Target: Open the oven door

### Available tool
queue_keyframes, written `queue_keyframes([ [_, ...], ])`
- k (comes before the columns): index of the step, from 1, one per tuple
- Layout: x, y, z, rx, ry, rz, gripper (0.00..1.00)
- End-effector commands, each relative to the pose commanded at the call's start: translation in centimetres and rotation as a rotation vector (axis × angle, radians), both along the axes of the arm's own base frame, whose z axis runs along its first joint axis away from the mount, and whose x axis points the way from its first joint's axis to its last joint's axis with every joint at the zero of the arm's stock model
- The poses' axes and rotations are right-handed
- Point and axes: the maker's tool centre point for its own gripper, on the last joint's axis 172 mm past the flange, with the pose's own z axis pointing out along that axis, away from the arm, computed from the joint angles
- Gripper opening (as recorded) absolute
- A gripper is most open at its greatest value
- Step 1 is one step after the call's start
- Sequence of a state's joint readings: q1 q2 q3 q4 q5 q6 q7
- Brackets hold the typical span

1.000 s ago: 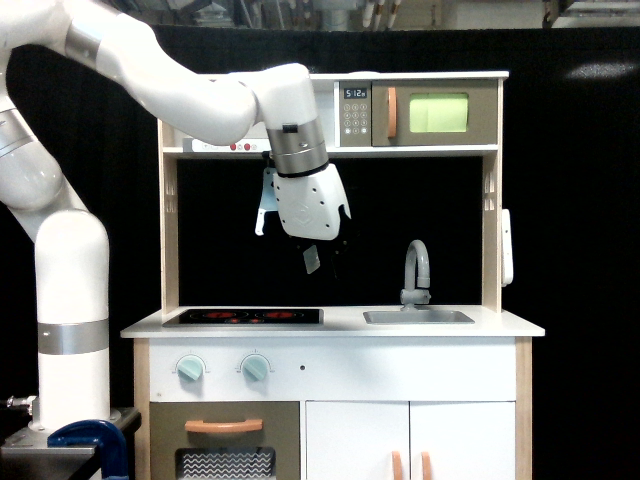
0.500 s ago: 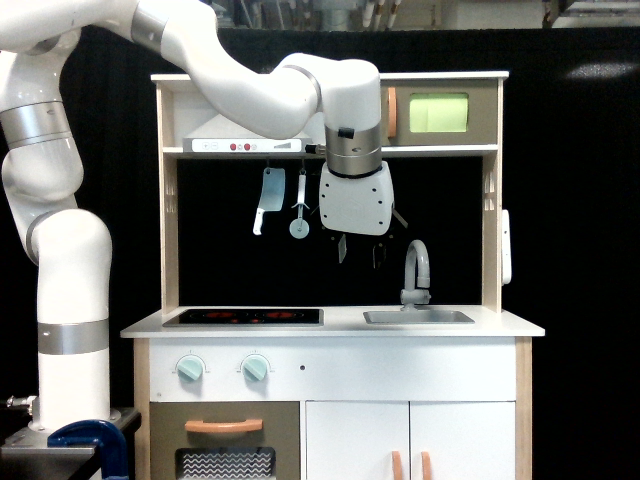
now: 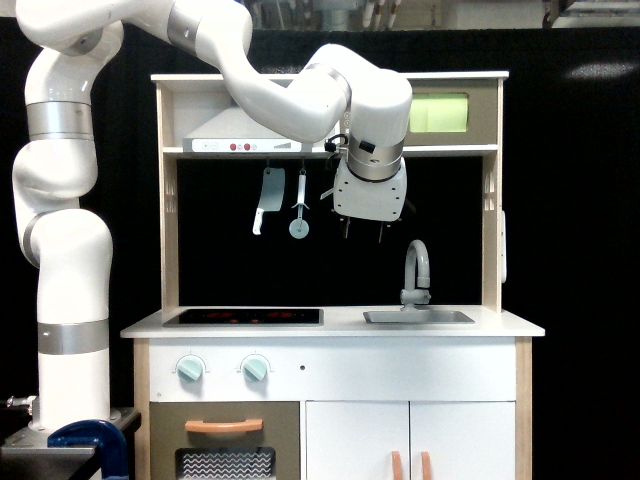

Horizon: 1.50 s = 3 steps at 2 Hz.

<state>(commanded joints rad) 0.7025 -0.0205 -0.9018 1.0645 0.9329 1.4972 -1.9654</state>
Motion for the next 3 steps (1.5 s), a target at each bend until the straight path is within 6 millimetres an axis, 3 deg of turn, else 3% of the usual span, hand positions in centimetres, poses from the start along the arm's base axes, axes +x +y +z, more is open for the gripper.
queue_keyframes([
  [1, 1.7, 0.9, 4.0, 0.067, -0.021, -0.06, 1.0],
  [2, 2.0, 1.7, 6.7, 0.151, -0.043, -0.086, 1.0],
  [3, 3.2, 4.5, 10.0, 0.151, -0.043, -0.086, 1.0],
])
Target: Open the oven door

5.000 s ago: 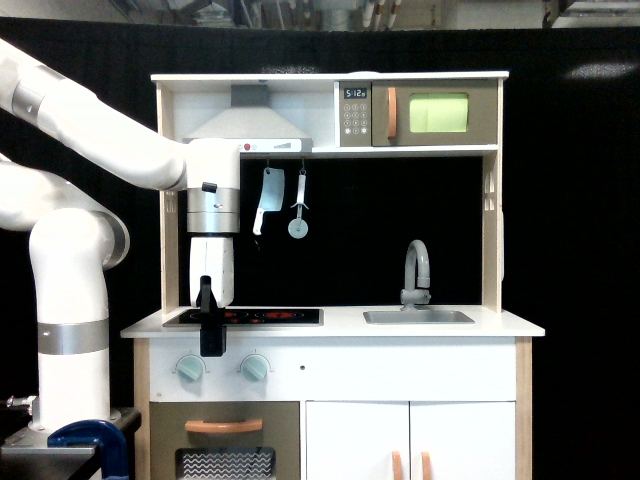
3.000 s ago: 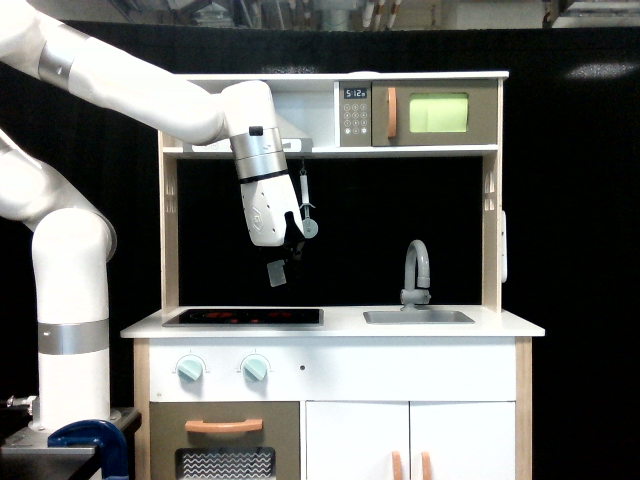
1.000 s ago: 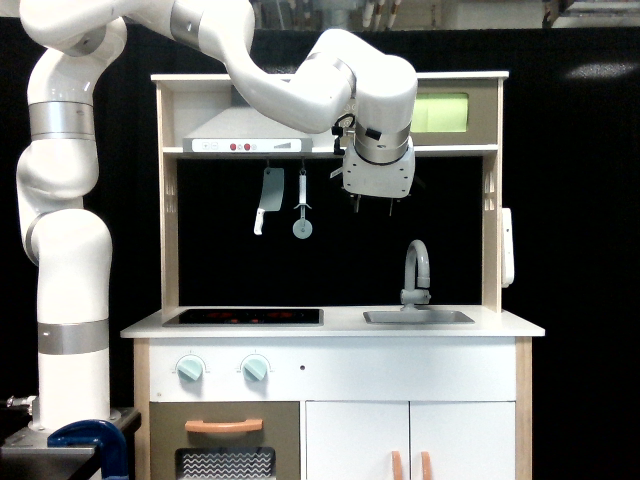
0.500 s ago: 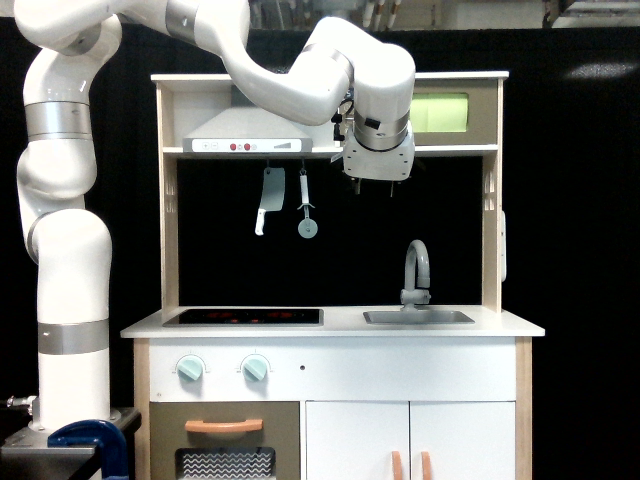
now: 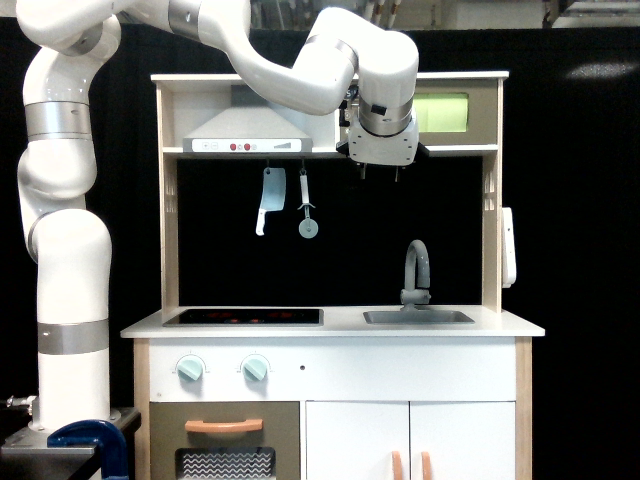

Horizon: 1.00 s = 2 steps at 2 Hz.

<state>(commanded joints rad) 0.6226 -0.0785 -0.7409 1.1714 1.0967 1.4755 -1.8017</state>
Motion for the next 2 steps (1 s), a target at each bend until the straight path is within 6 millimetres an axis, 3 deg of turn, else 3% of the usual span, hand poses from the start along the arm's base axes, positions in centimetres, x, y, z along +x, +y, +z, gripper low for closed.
queue_keyframes([
  [2, 2.4, 7.7, 8.6, 0.0, 0.0, 0.0, 1.0],
])
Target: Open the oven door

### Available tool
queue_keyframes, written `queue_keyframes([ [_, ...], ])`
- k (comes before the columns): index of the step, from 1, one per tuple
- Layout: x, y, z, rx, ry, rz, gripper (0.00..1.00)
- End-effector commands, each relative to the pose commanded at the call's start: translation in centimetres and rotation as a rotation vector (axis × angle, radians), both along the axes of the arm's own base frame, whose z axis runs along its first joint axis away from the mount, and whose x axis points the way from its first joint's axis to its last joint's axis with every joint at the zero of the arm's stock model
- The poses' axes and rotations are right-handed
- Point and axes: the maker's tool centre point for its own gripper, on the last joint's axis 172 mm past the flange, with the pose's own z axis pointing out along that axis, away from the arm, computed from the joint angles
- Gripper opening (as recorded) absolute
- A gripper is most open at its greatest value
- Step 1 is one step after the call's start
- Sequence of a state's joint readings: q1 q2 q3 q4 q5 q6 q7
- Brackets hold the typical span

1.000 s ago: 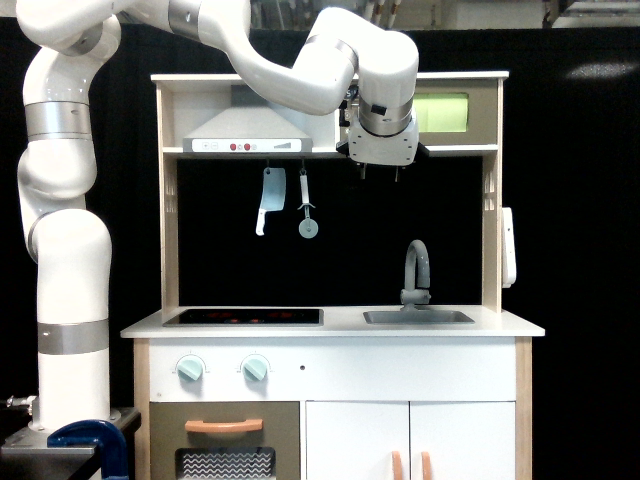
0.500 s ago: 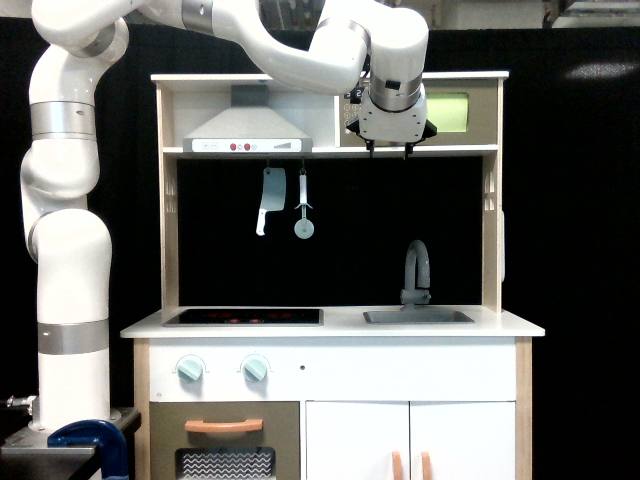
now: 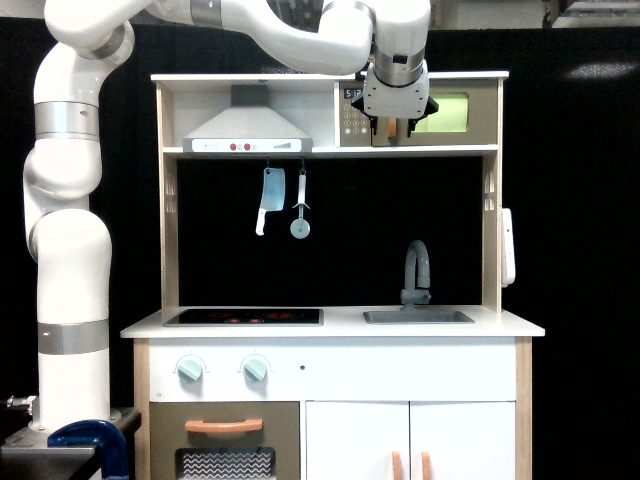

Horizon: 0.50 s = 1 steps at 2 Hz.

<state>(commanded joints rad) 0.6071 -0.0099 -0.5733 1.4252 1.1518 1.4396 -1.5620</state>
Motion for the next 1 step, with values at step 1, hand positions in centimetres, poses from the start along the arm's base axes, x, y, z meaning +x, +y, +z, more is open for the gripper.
queue_keyframes([
  [1, -0.2, 2.9, 2.0, 0.0, 0.0, 0.0, 1.0],
])
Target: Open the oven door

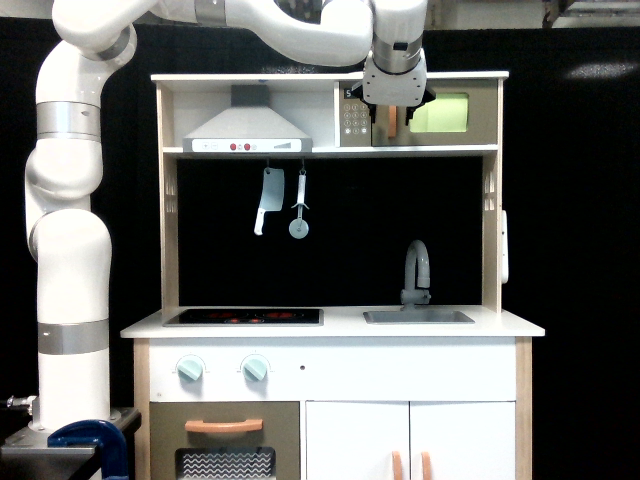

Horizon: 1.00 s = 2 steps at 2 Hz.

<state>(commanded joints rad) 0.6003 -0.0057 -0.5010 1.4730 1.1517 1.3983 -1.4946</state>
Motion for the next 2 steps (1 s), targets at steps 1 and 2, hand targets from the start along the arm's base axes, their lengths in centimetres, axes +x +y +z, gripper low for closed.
queue_keyframes([
  [1, 0.6, 1.5, 0.2, 0.0, 0.0, 0.0, 1.0],
  [2, 0.4, 2.4, 0.3, 0.0, 0.0, 0.0, 1.0],
])
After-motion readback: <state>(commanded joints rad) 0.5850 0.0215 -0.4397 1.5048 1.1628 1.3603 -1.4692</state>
